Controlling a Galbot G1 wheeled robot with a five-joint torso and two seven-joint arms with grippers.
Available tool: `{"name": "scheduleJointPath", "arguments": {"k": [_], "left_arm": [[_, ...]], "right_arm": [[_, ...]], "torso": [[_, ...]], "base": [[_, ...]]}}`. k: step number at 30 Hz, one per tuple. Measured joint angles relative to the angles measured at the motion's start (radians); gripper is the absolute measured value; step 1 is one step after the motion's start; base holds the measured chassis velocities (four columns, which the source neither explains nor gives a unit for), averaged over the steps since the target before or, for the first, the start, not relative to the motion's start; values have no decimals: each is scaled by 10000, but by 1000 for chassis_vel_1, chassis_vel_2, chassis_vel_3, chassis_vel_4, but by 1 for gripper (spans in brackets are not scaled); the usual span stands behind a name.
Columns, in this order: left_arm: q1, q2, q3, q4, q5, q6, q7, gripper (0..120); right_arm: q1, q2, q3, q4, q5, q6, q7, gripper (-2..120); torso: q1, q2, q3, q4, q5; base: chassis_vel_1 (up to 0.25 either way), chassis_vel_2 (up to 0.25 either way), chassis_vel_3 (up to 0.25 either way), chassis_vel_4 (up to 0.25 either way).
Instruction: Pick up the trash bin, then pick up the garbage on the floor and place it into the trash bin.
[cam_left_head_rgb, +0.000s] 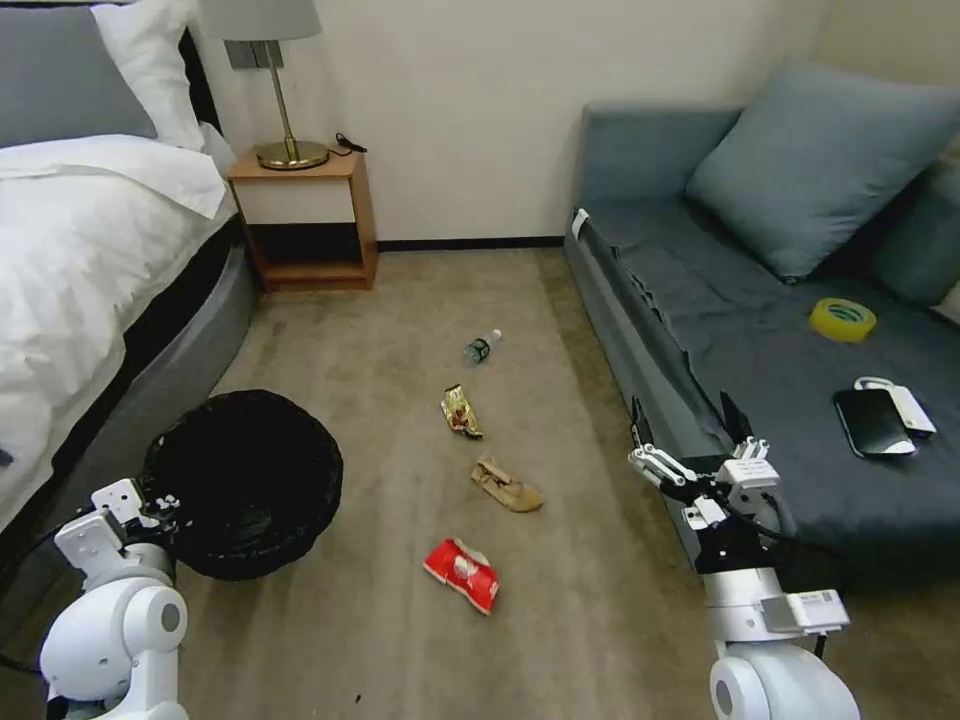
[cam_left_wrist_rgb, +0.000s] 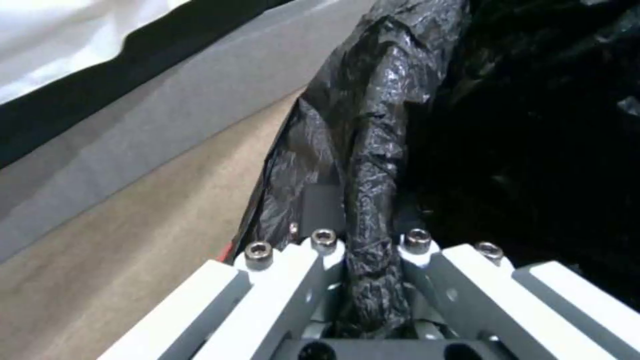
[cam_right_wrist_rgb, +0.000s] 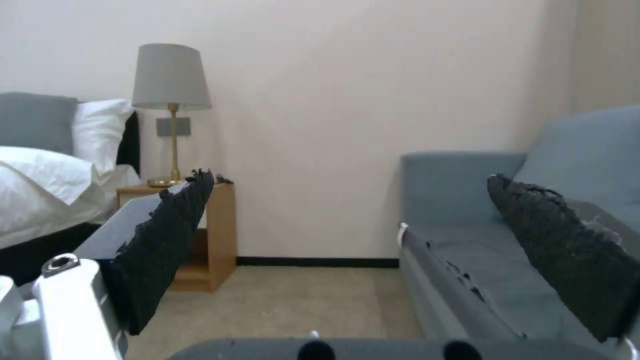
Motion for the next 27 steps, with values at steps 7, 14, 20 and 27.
{"name": "scheduleJointPath", "arguments": {"k": [7,14,20,27], "left_arm": [[-22,-1,-56,11,-21,-1,6,2],[-221,33,107,151,-17,-1,60,2],[-204,28,-26,240,77,13,77,2],[-224,-18,-179,240,167,75,70,2]], "right_arm": [[616,-783,-857,-195,269,-492,445,100],[1661,-2195,-2482,-1336,857,-1701,969,100],[3482,-3527,-4334,-3329,2356,-2963,881,100],[5699,-5225,-6231,-5119,3502,-5025,-913,100]], "torso": [[-1,0,-1,3,0],[-1,0,-1,-1,0],[0,0,-1,4,2],[0,1,0,2,0]], "base": [[-6,10,14,-22],[0,0,0,0],[0,0,0,0],[0,0,0,0]]}}
